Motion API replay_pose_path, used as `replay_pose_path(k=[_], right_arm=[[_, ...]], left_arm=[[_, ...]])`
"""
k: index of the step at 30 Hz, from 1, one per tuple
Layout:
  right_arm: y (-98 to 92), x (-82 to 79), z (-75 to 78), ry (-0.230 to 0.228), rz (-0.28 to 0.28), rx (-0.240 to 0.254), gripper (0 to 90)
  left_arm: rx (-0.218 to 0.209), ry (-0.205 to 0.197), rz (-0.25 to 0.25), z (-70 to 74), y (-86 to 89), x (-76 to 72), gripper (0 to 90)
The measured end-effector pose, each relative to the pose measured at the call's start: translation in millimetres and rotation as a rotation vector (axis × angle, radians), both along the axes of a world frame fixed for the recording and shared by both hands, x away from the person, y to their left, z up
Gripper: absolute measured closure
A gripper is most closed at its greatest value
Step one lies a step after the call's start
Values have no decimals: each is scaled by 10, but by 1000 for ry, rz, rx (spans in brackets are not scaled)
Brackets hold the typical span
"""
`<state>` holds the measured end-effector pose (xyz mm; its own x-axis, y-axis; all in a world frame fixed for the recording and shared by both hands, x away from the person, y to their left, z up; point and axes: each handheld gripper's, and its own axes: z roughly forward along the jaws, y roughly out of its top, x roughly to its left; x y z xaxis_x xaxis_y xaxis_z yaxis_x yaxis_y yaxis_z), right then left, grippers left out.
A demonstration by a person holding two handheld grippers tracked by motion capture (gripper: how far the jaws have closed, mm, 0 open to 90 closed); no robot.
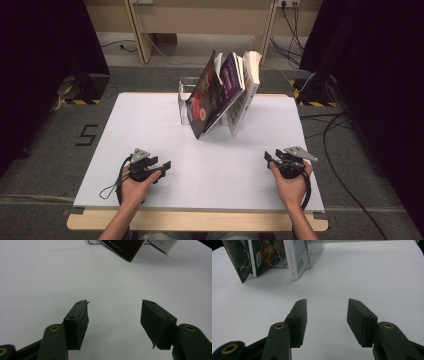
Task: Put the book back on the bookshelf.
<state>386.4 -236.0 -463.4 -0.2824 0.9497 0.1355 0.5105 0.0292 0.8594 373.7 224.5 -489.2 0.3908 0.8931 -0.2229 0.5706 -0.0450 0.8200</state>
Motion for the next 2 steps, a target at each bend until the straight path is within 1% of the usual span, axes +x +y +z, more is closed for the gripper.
replay_pose_path(k=[2], right_arm=[[-16,-2,26,-10,-1,2,502]], left_arm=[[0,-3,1,7,0,-3,374]])
